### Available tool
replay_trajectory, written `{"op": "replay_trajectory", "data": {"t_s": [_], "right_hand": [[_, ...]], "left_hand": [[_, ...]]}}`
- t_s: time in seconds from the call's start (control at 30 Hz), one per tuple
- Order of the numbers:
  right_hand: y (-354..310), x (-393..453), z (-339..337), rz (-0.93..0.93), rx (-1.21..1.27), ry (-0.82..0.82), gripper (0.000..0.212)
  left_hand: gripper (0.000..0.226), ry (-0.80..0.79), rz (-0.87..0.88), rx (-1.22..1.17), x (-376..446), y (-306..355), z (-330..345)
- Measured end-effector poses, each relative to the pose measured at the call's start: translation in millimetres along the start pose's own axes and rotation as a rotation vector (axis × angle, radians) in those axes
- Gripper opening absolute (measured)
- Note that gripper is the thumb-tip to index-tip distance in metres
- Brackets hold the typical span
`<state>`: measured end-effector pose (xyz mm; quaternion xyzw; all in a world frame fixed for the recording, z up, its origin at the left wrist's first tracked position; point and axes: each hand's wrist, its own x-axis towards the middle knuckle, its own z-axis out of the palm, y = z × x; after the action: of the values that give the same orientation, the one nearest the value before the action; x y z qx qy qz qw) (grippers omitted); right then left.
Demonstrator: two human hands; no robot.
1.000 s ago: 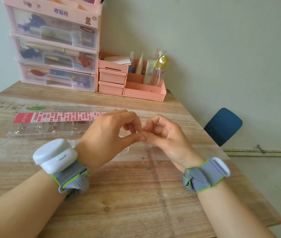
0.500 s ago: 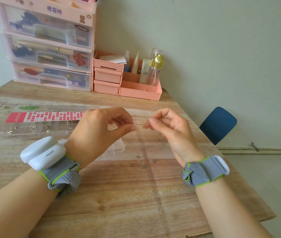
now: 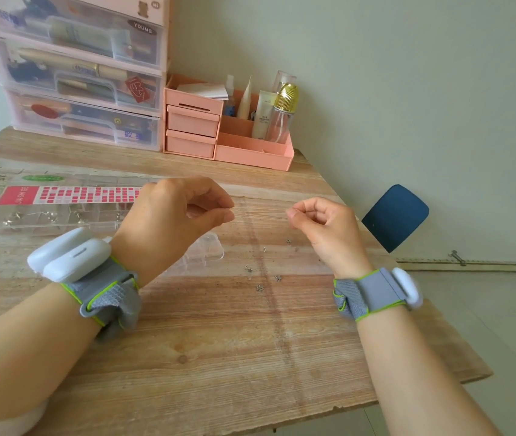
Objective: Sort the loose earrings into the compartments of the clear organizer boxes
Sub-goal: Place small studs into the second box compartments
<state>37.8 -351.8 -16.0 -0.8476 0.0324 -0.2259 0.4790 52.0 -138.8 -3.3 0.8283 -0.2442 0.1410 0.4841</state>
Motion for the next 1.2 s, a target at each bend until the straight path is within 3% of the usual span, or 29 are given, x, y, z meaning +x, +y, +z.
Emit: {"op": "replay_trajectory", "data": {"t_s": [0.33,0.93,1.2], "right_hand": [[4,-3,4,-0.059,-0.216,-0.154,0.019],[-11,-14,6,-0.162,-0.253,-0.353,0.005],[-10,-17,8,-0.230,-0.356,-0.555,0.019]], "left_hand": [[0.009,-0.045,0.011,0.023,1,-5,1],[0.013,-0.084,0.036,0.080,1,-6,2],[0.017,-0.095,0.045,0.055,1,-8,2]]}}
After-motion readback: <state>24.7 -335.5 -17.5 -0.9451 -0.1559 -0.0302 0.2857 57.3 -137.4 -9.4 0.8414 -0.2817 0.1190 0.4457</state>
